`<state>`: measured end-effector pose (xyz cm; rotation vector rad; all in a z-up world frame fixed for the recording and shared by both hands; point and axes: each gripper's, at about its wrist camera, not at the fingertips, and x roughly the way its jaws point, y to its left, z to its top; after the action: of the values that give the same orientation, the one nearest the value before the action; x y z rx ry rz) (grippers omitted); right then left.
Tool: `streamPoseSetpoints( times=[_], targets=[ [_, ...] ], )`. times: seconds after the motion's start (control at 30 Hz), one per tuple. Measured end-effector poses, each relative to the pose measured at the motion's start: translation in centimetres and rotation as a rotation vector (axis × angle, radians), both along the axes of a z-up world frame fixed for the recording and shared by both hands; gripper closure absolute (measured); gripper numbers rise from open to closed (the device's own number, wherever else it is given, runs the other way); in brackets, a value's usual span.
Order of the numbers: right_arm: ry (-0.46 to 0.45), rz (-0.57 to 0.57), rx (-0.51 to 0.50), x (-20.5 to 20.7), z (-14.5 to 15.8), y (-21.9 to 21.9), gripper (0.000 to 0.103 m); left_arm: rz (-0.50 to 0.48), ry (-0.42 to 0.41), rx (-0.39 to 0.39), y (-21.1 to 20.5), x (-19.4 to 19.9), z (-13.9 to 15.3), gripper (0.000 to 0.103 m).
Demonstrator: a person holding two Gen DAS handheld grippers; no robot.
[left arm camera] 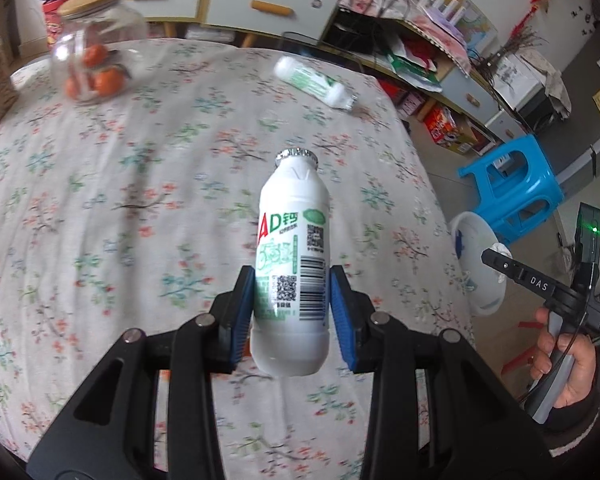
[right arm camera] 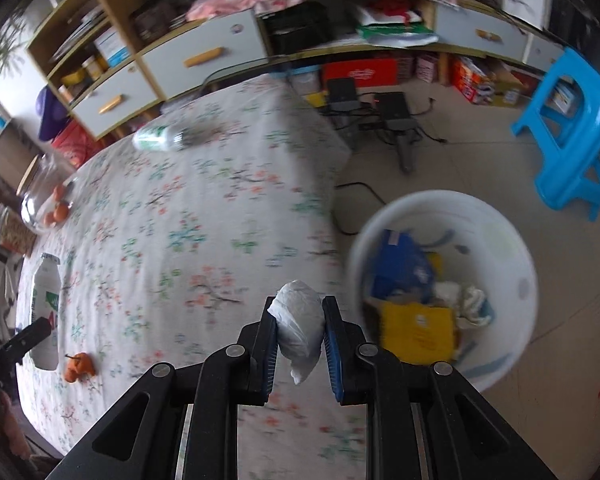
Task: Collect trash
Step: 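Carry the tissue ball over the bucket and open the right gripper, then carry the AD milk bottle over the bucket and open the left gripper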
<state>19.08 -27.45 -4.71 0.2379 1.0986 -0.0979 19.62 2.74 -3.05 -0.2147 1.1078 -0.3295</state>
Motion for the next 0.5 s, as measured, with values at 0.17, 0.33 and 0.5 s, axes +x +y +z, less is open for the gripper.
streamPoseSetpoints(
  times=[0.17,0.33,0.5],
  targets=[
    [0.011,-0.078,0.010,-2.0,-0.3,-5.4,0.081,-0.059,0.005,-0.006,-4.2,0.1,-0.4,0.064],
    [0.011,-0.131,0.024,-3.3,-0.5,-9.2,0.081,-0.125,0.011,-0.015,-8.7,-0.2,-0.9,0.064],
    [-0.010,-0.221,0.095,-4.5,-0.5,-12.7,0.056,-0.202,0.010,0.003,-12.8,-0.1,-1.0,0.064]
  ],
)
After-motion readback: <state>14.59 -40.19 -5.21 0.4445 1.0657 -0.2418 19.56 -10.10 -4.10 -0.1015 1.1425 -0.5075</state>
